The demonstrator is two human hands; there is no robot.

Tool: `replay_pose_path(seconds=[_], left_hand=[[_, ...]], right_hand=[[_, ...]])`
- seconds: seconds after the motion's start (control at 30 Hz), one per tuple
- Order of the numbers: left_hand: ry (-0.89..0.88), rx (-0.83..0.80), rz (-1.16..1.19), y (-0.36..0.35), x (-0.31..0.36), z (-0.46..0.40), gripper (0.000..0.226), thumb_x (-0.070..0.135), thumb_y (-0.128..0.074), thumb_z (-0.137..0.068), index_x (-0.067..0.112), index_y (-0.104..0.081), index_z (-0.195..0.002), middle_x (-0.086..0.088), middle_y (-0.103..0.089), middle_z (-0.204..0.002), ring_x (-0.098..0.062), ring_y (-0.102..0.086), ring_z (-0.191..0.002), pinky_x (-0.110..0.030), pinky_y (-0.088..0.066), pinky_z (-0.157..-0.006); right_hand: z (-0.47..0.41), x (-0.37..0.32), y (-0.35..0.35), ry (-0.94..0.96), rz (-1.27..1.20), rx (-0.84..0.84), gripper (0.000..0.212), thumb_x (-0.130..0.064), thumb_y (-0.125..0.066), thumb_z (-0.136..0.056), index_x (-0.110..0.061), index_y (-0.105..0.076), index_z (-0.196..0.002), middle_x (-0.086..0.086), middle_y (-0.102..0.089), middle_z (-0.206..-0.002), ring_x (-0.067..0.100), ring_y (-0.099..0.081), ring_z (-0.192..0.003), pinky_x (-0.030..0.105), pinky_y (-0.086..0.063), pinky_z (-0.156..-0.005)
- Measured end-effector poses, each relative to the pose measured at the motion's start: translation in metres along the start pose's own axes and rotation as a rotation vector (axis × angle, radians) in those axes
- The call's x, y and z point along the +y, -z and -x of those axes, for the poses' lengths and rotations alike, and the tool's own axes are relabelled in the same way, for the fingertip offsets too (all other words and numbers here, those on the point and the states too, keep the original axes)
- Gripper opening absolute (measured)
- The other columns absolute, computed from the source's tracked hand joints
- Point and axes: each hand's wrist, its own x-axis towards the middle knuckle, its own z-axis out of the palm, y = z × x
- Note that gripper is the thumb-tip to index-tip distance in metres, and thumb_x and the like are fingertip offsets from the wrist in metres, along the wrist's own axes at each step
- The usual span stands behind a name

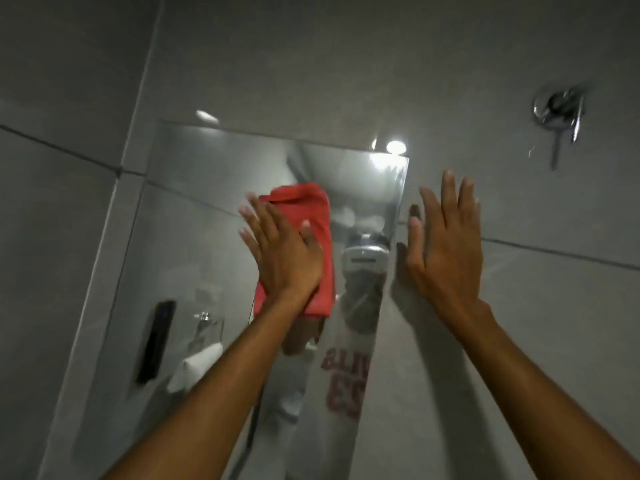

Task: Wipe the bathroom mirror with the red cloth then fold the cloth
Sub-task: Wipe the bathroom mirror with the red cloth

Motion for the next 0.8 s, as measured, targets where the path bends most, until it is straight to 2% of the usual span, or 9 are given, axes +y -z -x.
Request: replay_pose_path(seconds=[0.1,0.17,0.27,0.33,0.43,0.53,0.6,0.73,0.8], left_hand=[[-0.314,0.066,-0.069,-0.019,-0.005,-0.016,0.07,0.042,-0.011,-0.11,0.003,0.004,-0.165,-0.015,0.013,-0.175,-0.029,0.017,-0.16,-0.05,0.005,-0.133],[-0.449,0.101,-0.103,-0.022,-0.017,-0.029,0.068,0.048,-0.009,-0.11,0.011,-0.009,-0.168,-0.014,0.005,-0.177,-0.034,0.01,-0.161,-0.051,0.005,-0.132],[-0.518,0.117,0.066,-0.027,-0.004,-0.045,0.062,0.045,-0.032,-0.106,0.02,-0.037,-0.163,-0.018,-0.027,-0.171,-0.045,-0.015,-0.16,-0.055,-0.006,-0.129],[-0.522,0.134,0.078,-0.036,0.025,-0.056,0.057,0.033,-0.04,-0.105,0.02,-0.041,-0.16,-0.015,-0.038,-0.168,-0.044,-0.022,-0.159,-0.055,-0.008,-0.128],[-0.565,0.088,-0.058,-0.051,0.083,-0.063,0.063,0.028,-0.046,-0.11,0.016,-0.019,-0.166,-0.011,-0.018,-0.175,-0.037,-0.004,-0.163,-0.046,0.018,-0.126],[-0.627,0.019,-0.146,-0.068,0.112,-0.034,0.066,0.04,-0.018,-0.111,0.015,0.01,-0.166,-0.009,0.017,-0.175,-0.029,0.025,-0.158,-0.041,0.033,-0.118],[-0.741,-0.071,-0.189,-0.072,0.103,-0.004,0.068,0.041,-0.014,-0.11,0.016,0.017,-0.165,-0.008,0.027,-0.172,-0.026,0.03,-0.157,-0.043,0.031,-0.121],[-0.99,-0.112,-0.267,-0.054,0.039,0.004,0.066,0.041,-0.021,-0.112,0.019,0.006,-0.168,-0.006,0.011,-0.177,-0.025,0.009,-0.164,-0.047,0.003,-0.134],[-0.96,-0.066,-0.292,-0.041,0.008,-0.022,0.066,0.04,-0.023,-0.111,0.02,0.003,-0.168,-0.006,0.006,-0.177,-0.026,0.004,-0.164,-0.047,-0.002,-0.134]], right_hand=[[-0.011,0.024,-0.01,0.005,0.109,-0.097,0.064,-0.046,-0.023,-0.106,-0.017,-0.017,-0.162,0.007,-0.001,-0.172,0.024,0.009,-0.159,0.054,-0.006,-0.129],[-0.007,0.031,-0.017,0.026,0.178,-0.097,0.067,-0.051,-0.018,-0.105,-0.021,-0.007,-0.163,0.003,0.003,-0.173,0.019,0.013,-0.159,0.05,0.0,-0.13],[-0.009,0.031,-0.02,0.025,0.192,-0.075,0.068,-0.053,-0.018,-0.104,-0.022,-0.004,-0.163,0.002,0.004,-0.173,0.018,0.014,-0.158,0.048,0.002,-0.13],[-0.009,0.032,-0.022,0.024,0.206,-0.065,0.068,-0.052,-0.021,-0.104,-0.022,-0.005,-0.163,0.002,0.003,-0.173,0.018,0.013,-0.159,0.048,0.001,-0.13],[-0.007,0.034,-0.024,0.03,0.217,-0.053,0.068,-0.051,-0.022,-0.104,-0.022,-0.006,-0.163,0.002,0.003,-0.173,0.018,0.012,-0.159,0.049,0.0,-0.13],[-0.008,0.037,-0.028,0.04,0.22,-0.032,0.066,-0.047,-0.021,-0.104,-0.021,-0.007,-0.163,0.003,0.002,-0.172,0.018,0.01,-0.159,0.049,-0.001,-0.13],[-0.008,0.042,-0.029,0.07,0.218,-0.022,0.067,-0.044,-0.025,-0.104,-0.019,-0.008,-0.163,0.005,-0.001,-0.172,0.019,0.006,-0.16,0.049,-0.002,-0.13],[0.003,0.048,-0.028,0.15,0.228,-0.052,0.065,-0.043,-0.024,-0.104,-0.017,-0.014,-0.163,0.005,-0.007,-0.172,0.021,0.0,-0.16,0.049,-0.005,-0.13],[0.006,0.046,-0.026,0.151,0.203,-0.054,0.063,-0.042,-0.023,-0.104,-0.017,-0.018,-0.162,0.005,-0.009,-0.172,0.02,0.0,-0.16,0.048,-0.006,-0.13]])
